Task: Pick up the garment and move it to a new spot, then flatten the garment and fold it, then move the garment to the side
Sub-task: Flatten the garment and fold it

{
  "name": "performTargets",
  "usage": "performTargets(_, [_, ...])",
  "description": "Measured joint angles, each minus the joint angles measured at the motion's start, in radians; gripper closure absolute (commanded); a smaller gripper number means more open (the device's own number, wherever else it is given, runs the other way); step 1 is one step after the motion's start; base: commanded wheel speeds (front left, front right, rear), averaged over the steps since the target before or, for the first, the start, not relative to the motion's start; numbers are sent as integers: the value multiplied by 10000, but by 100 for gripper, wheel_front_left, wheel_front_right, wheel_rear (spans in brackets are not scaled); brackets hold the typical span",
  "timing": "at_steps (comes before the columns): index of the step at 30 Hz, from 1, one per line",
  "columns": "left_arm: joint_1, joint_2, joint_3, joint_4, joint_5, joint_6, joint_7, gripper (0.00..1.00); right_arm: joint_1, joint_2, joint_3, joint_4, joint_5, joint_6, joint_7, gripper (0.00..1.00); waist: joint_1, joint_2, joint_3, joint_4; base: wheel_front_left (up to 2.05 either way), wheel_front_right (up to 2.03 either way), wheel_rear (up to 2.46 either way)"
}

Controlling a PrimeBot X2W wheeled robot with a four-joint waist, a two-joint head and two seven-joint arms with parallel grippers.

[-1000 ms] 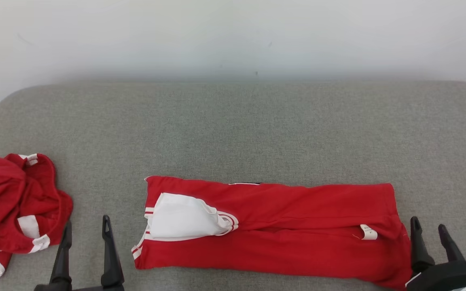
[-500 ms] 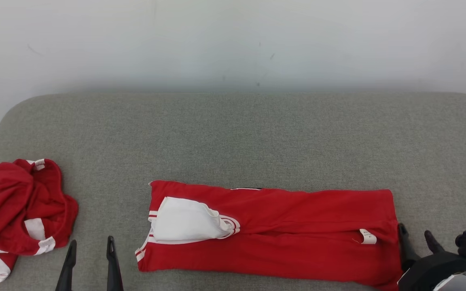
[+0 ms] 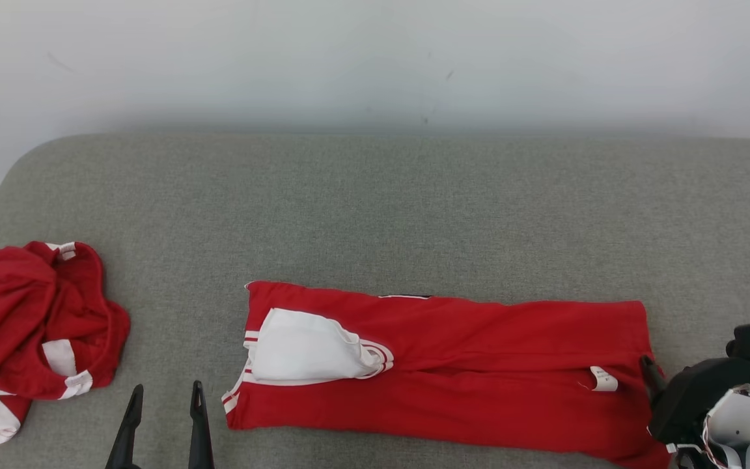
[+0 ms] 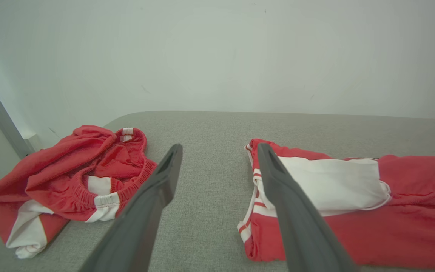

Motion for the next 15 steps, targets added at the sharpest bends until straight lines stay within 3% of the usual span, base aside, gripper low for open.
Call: performTargets(15, [-439,-10,-130,322,-4,-211,0,0,-530,-347,98,556,-934,0,1455,0,0,0,681,342,0,0,0])
